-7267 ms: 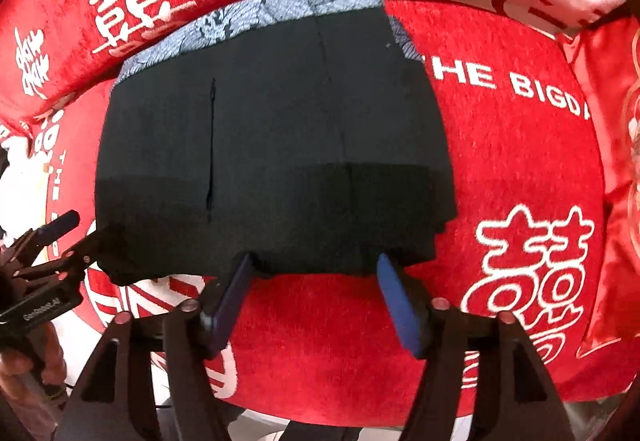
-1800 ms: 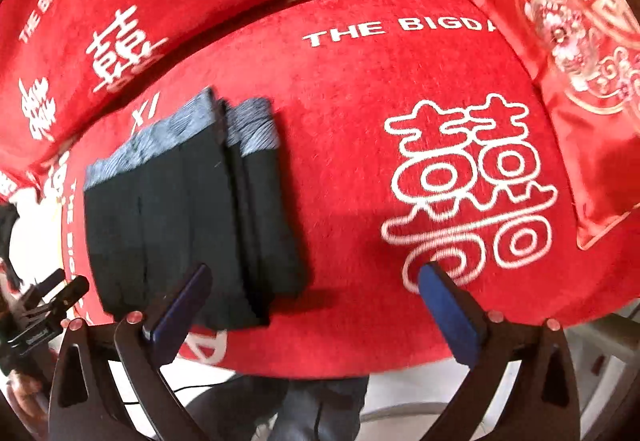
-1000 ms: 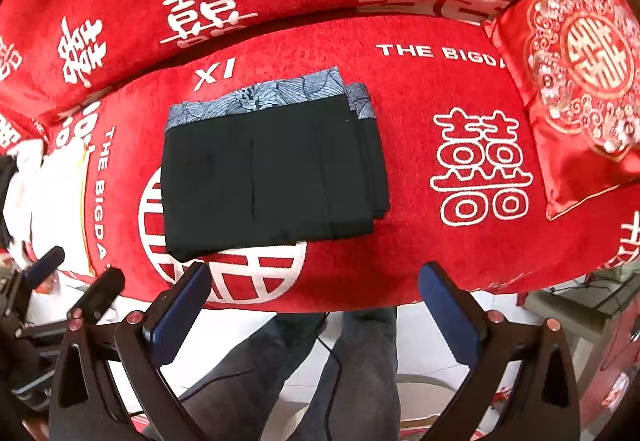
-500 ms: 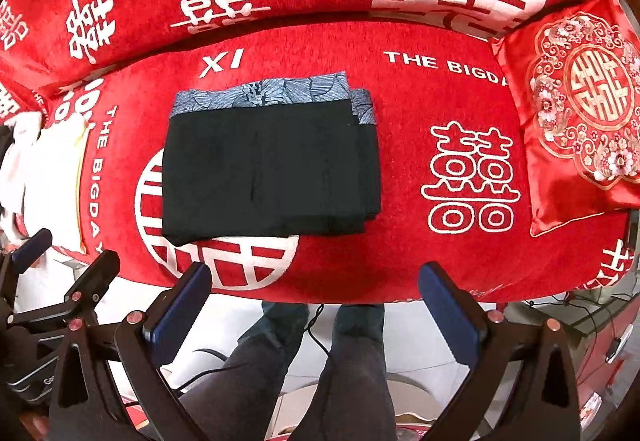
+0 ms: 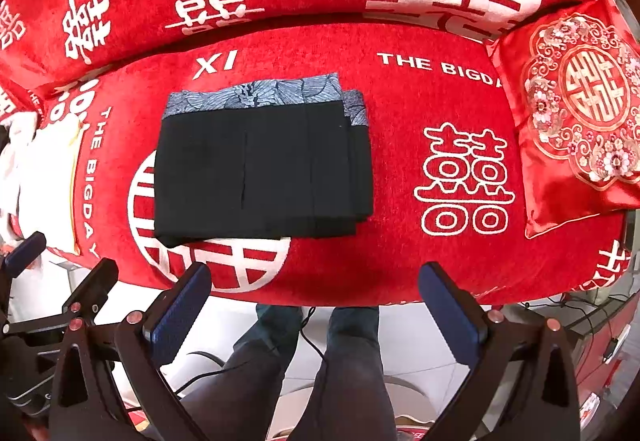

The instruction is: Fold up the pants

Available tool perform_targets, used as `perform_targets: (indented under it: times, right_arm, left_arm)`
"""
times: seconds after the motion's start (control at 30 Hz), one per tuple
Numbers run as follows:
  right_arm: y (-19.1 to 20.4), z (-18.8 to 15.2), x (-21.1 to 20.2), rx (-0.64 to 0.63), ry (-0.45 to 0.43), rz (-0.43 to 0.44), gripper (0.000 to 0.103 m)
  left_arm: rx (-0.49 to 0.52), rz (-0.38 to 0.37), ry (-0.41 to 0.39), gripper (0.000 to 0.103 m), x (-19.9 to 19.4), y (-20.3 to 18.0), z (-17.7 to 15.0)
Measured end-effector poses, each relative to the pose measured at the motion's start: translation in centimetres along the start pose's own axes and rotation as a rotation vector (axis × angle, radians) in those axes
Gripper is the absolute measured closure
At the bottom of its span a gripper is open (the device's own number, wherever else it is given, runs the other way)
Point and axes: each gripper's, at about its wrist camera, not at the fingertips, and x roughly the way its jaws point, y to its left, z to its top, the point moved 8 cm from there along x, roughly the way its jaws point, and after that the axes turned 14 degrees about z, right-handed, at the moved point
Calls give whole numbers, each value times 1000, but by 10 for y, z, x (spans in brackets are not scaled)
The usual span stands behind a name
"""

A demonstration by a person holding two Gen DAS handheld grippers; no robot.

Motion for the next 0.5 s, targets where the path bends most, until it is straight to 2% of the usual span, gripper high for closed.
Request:
perform_targets:
  times: [0.5]
  right_arm:
    - [0,0,2,-10,-2,-22,0]
  left_arm:
    - [2,8,9,0,6,5,-1]
